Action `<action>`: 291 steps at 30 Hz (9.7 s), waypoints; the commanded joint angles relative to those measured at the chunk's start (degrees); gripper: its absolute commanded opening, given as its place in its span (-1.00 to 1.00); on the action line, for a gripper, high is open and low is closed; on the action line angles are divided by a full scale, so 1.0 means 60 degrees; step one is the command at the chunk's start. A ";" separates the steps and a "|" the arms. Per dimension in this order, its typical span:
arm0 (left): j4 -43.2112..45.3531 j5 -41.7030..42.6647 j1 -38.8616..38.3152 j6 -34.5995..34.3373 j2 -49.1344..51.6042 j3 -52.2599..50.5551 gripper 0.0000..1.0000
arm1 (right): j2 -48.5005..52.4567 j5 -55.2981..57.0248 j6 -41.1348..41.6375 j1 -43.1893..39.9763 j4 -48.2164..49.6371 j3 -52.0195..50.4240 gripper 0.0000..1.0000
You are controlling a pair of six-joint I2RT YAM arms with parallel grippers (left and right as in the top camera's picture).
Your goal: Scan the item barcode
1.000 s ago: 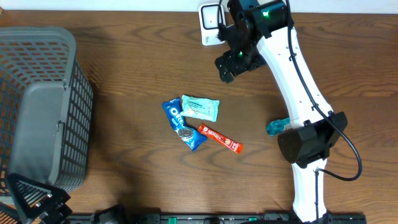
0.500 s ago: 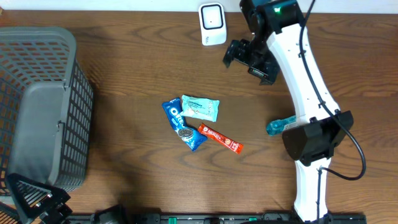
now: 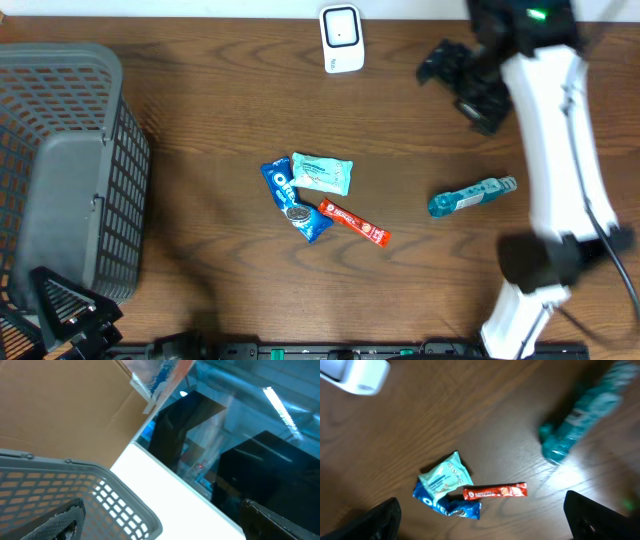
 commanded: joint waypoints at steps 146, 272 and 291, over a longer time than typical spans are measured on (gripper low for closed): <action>-0.4033 -0.0630 -0.0095 0.0273 -0.0007 -0.0331 0.96 | 0.3388 -0.3672 0.4841 0.0280 2.3926 -0.7843 -0.75; -0.4033 -0.0630 -0.0095 0.0273 -0.0007 -0.0331 0.96 | 0.1421 0.7989 0.0484 -0.8375 0.8495 -0.7508 0.23; -0.4033 -0.0630 -0.0095 0.0273 -0.0007 -0.0331 0.96 | -0.0291 -0.1177 -0.2845 -0.1537 0.7147 -0.6386 0.82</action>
